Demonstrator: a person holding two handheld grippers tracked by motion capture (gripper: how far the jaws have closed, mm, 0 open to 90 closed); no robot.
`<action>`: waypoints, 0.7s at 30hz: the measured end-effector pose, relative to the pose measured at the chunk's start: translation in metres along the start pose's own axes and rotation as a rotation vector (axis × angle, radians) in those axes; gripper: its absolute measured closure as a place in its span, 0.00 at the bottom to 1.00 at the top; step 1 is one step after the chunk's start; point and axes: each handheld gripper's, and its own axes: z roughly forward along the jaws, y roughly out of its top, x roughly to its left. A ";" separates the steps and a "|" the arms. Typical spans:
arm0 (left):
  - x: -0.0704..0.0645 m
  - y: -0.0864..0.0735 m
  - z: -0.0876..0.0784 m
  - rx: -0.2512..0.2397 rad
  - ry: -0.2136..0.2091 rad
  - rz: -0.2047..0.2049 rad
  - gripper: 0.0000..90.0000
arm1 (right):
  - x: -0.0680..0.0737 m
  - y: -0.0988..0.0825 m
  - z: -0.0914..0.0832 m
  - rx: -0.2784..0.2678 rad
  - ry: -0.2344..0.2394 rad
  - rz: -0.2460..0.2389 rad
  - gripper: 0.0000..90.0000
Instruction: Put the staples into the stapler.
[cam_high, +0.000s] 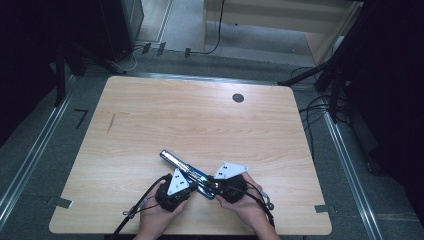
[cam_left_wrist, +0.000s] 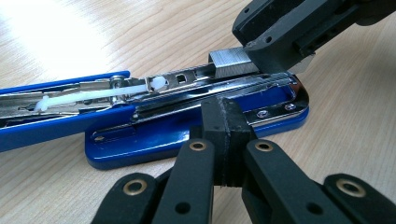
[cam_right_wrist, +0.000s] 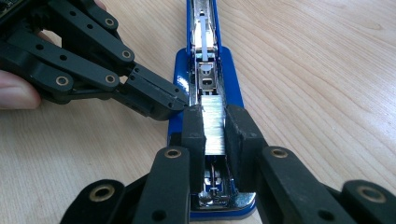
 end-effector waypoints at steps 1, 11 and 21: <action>0.000 0.000 0.000 0.000 0.000 0.000 1.00 | 0.000 0.000 0.000 0.000 0.001 0.006 0.88; 0.000 0.000 0.000 0.000 0.000 -0.001 1.00 | -0.001 -0.001 -0.001 -0.006 0.014 0.020 0.87; 0.000 0.000 0.000 0.000 0.000 0.000 1.00 | 0.000 -0.002 -0.001 -0.001 -0.001 0.008 0.85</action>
